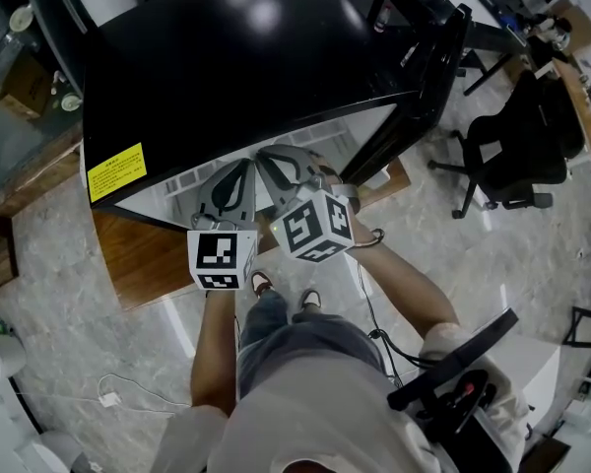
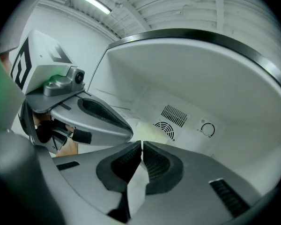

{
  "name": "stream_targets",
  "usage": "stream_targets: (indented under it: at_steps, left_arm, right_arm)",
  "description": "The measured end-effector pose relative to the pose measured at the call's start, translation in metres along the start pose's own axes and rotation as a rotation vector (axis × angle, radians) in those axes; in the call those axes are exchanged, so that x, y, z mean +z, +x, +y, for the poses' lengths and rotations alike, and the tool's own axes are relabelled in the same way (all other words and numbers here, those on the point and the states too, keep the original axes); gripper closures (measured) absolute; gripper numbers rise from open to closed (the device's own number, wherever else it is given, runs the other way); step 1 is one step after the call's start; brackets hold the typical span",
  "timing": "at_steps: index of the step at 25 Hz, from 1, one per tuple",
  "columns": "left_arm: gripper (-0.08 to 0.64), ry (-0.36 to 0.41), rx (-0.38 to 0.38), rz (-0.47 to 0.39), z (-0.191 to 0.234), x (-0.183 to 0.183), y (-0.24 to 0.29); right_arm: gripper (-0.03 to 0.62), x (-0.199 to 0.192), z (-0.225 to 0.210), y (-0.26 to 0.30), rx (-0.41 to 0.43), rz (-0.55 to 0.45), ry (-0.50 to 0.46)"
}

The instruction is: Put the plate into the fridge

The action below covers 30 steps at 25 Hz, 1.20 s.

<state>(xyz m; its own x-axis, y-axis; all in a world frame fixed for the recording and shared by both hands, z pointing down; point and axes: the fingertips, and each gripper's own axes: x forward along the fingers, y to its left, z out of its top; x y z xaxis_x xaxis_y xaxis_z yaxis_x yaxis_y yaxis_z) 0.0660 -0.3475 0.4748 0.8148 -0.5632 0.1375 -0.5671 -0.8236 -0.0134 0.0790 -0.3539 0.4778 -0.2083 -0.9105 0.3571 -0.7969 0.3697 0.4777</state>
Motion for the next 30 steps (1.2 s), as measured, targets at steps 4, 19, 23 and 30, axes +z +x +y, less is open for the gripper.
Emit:
stream_targets:
  at_steps: [4, 19, 23, 30]
  left_arm:
    - [0.541, -0.015, 0.033, -0.009, 0.007, 0.006, -0.005]
    - [0.541, -0.063, 0.122, -0.034, 0.032, 0.006, -0.018]
    - [0.541, -0.071, 0.132, 0.009, 0.038, -0.005, -0.017]
    - [0.541, -0.063, 0.121, 0.023, 0.029, -0.003, -0.017]
  right_arm:
    - [0.565, 0.002, 0.000, -0.002, 0.007, -0.001, 0.041]
    - [0.565, 0.005, 0.004, 0.003, -0.021, -0.017, 0.050]
    - [0.565, 0.000, 0.000, -0.002, -0.043, -0.012, 0.113]
    - [0.565, -0.008, -0.022, -0.014, -0.123, 0.012, 0.287]
